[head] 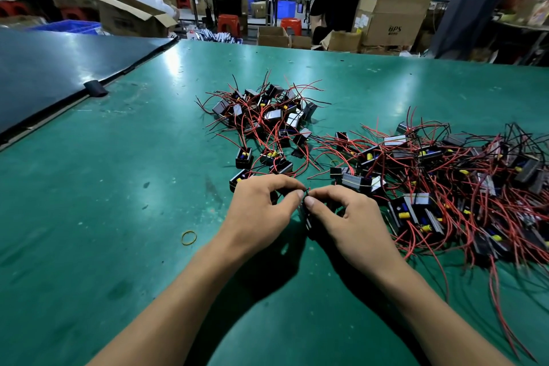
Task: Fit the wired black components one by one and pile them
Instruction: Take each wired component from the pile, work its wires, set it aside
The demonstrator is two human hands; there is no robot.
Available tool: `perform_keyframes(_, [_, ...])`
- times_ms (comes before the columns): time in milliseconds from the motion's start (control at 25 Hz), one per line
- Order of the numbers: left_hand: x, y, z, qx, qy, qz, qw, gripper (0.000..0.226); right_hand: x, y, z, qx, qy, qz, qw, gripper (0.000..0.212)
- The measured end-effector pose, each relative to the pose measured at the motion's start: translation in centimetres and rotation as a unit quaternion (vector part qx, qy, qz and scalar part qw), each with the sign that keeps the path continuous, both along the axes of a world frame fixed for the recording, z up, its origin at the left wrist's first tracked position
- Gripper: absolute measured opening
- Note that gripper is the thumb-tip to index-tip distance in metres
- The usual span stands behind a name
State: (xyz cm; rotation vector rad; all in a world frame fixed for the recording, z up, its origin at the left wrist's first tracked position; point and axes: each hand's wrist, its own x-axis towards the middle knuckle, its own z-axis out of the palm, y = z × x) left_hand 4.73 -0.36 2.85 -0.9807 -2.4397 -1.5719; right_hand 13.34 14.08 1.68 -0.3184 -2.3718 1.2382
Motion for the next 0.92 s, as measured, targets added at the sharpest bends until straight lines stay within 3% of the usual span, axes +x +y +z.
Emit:
perform_keyframes(560, [-0.1,-0.1,0.0,0.020,-0.066,-0.008,0.998,0.008,0.1,-0.3,0.2,-0.034,-0.006,-0.004,0.999,0.006])
perform_keyframes(920, [0.1,0.1,-0.3,0.023,-0.015,-0.004,1.000,0.005,0.3,-0.3,1.0,-0.019,-0.010,0.018,1.000,0.012])
